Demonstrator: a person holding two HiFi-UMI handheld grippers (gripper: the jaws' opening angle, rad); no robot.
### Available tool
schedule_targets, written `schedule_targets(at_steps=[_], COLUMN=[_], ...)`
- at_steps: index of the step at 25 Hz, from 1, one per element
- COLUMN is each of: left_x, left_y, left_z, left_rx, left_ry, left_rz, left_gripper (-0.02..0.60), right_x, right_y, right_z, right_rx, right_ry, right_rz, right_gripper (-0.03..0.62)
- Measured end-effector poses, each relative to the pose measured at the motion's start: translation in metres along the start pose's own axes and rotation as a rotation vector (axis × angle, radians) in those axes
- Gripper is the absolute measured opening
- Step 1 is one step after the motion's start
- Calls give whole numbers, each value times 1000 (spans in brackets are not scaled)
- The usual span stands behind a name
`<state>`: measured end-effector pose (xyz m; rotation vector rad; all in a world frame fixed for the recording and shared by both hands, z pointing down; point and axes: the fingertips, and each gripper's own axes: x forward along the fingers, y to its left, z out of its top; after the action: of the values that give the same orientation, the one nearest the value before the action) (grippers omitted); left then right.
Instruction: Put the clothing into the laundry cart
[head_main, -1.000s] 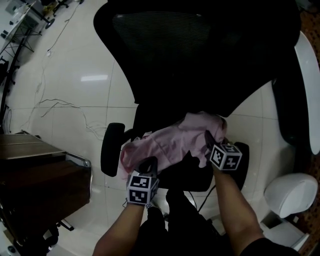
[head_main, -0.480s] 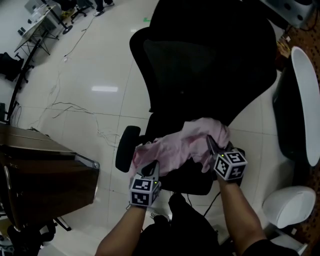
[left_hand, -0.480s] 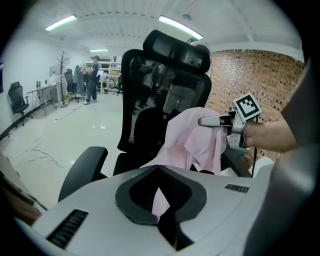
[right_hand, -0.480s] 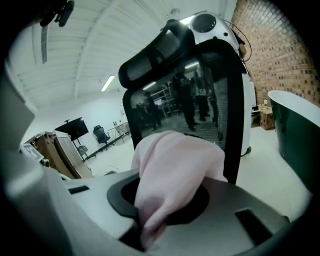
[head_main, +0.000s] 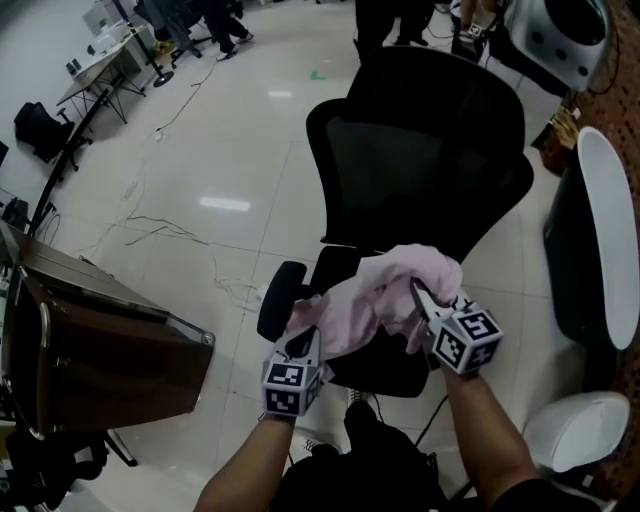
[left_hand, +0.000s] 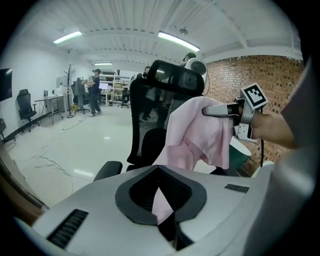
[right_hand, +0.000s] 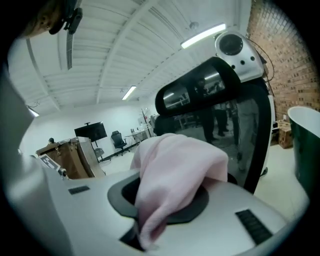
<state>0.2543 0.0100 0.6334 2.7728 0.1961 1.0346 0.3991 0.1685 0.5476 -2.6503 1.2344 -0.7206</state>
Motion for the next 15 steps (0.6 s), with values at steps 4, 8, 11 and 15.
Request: schedule_targets(at_steps=[4,8,11,15], left_x=[-31,-64,-92,-137], left_y=[4,15,25,46], left_z=[16,26,24,22], left_rx=[-7,-4,-8,-34], left_ry=[-66,-114,-137,-176], left_rz=[20,46,75,140], left_gripper=[0,0,0,0], right_x=[-13,-27,-42,-57], right_y=[38,75,102,138], right_z=[29,60,86,119], right_rx=[-42,-73,-105,-140], right_ry=[-42,-89,-127,-183], right_rz=[33,67,96,138], right_gripper=[86,86,86,86])
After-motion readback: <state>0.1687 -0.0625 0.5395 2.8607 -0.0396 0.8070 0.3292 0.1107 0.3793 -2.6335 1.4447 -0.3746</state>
